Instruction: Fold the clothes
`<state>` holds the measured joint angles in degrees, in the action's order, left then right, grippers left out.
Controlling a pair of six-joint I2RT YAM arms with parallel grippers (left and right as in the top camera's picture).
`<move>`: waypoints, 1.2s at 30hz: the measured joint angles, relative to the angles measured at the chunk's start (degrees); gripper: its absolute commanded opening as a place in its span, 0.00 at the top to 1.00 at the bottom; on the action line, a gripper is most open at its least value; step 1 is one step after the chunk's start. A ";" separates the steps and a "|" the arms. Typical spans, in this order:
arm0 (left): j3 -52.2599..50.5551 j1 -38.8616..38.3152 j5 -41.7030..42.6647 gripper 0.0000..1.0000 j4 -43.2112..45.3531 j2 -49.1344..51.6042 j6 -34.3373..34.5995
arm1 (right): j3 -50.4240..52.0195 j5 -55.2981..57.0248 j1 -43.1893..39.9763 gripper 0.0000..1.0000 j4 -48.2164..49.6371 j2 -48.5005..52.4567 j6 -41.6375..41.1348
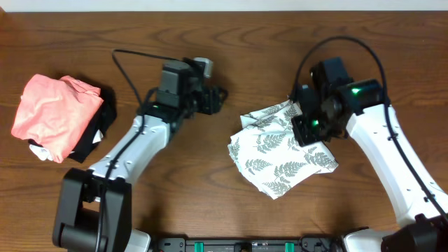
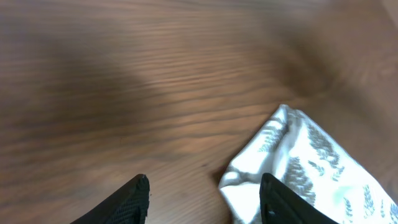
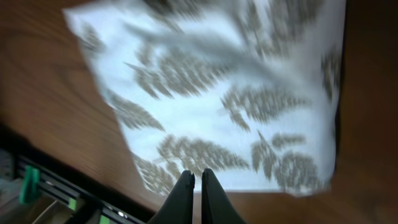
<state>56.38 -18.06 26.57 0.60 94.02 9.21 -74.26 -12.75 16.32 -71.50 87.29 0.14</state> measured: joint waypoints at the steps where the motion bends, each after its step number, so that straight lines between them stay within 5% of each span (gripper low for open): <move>1: 0.00 -0.96 0.02 0.43 0.59 0.33 -0.26 | 1.33 0.70 0.00 0.94 0.07 0.00 -0.90; 17: 0.00 -6.27 0.02 0.43 1.38 12.09 -0.68 | 18.43 2.82 0.00 0.92 4.72 0.02 -5.84; 36: 1.92 -10.19 4.68 0.43 -12.44 13.97 -1.51 | 34.05 3.45 0.00 0.78 41.66 -1.09 -7.13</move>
<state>58.30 -28.25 31.24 -11.84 107.98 7.70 -40.21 -9.30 16.32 -29.85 86.19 -6.98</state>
